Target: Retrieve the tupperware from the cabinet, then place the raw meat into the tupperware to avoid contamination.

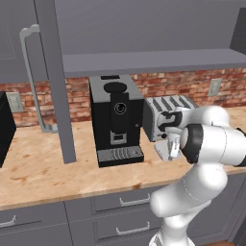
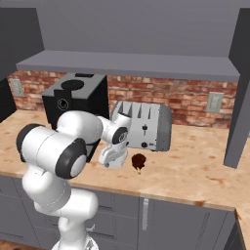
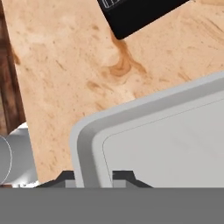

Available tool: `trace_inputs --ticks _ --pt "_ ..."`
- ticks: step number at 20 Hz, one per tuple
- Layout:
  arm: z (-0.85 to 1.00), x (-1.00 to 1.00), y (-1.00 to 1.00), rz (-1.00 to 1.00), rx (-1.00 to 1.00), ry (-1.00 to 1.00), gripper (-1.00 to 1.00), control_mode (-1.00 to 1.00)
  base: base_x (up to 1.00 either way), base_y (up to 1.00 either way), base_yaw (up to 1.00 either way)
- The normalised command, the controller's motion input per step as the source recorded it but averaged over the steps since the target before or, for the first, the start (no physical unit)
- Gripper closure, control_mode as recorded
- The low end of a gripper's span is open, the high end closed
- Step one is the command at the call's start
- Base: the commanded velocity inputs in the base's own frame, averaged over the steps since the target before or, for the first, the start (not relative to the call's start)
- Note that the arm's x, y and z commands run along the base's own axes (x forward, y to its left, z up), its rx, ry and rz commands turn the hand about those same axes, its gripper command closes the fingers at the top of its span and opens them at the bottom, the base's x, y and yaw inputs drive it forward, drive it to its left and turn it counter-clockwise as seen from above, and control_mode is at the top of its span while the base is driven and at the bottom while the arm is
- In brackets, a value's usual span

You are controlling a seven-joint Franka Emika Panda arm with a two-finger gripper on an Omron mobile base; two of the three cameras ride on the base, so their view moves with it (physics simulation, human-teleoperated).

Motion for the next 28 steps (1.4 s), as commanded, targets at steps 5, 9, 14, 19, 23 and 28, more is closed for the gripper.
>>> trace_inputs --ticks 5,9,14,19,23,28 --pt "-0.23 0.13 0.00 0.01 0.00 0.01 1.00 -1.00 0.00 0.00 0.00" --pt "-0.24 0.09 0.00 0.01 0.00 0.00 1.00 -1.00 0.00 0.00 0.00" --pt "-0.20 0.05 0.00 0.01 0.00 0.00 -1.00 -1.00 0.00 0.00 0.00" --pt "-0.11 0.01 -0.03 0.02 0.00 0.01 -1.00 -1.00 0.00 0.00 0.00" --pt "0.01 0.00 -0.05 0.04 0.00 0.02 -1.00 -1.00 0.00 0.00 0.00" --pt "0.18 -0.02 -0.06 0.04 0.00 0.00 -1.00 -1.00 0.00 0.00 0.00"
